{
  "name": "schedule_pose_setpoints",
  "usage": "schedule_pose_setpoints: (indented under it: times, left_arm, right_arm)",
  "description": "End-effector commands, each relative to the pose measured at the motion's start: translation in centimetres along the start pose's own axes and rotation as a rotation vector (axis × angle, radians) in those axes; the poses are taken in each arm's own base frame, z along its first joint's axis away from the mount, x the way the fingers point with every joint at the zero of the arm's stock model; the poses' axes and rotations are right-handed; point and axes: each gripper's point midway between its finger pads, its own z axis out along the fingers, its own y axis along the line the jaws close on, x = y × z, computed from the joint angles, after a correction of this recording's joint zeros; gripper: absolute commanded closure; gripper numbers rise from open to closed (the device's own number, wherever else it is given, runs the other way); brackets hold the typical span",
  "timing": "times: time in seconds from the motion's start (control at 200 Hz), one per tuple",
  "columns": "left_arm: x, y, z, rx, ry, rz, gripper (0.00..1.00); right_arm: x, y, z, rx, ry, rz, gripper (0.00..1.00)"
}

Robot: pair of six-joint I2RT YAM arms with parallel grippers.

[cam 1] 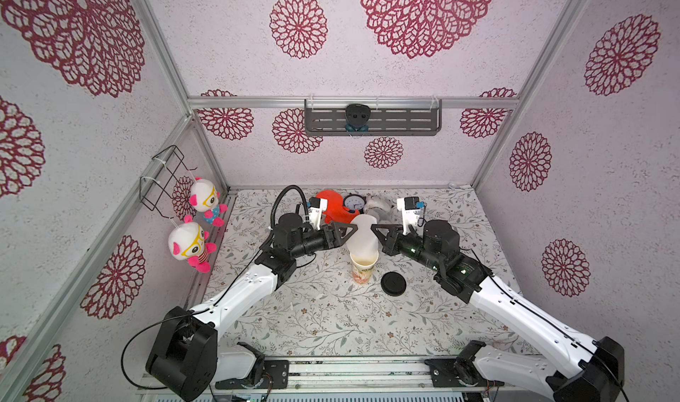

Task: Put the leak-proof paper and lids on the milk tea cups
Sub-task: Pick up the leak-proof paper from the center of the board.

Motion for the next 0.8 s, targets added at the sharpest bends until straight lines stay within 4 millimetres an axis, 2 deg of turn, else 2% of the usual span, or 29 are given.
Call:
schedule_pose_setpoints:
  times: [0.0, 0.14, 0.345, 0.5, 0.62, 0.725, 0.795]
  left_arm:
    - [0.2, -1.5, -0.2, 0.067, 0.004, 0.013, 0.33]
    - [0.2, -2.2, -0.6, 0.091, -0.003, 0.013, 0.55]
    - [0.5, -1.4, -0.8, 0.04, 0.004, 0.009, 0.85]
    - [0.8, -1.0, -0.6, 0.022, 0.022, -0.001, 1.0]
    - [0.9, -1.1, -0.5, 0.016, 0.029, -0.007, 1.0]
    - [1.4, -1.3, -0.1, 0.012, 0.047, -0.014, 1.0]
    - [1.9, -1.3, 0.4, 0.011, 0.066, -0.02, 1.0]
  right_arm:
    - [-1.5, 1.2, -0.2, -0.065, -0.051, 0.007, 1.0]
    - [-1.2, -0.1, -0.1, -0.02, -0.046, 0.013, 1.0]
    - [-0.5, -1.5, 0.2, 0.029, -0.021, 0.02, 1.0]
    - [0.1, -2.1, 0.1, 0.047, -0.001, 0.017, 1.0]
    - [0.6, -3.3, -0.6, 0.111, 0.015, 0.005, 1.0]
    - [1.1, -4.9, -1.8, 0.202, 0.013, -0.001, 0.82]
    - [1.3, -5.9, -2.8, 0.258, 0.002, -0.005, 0.76]
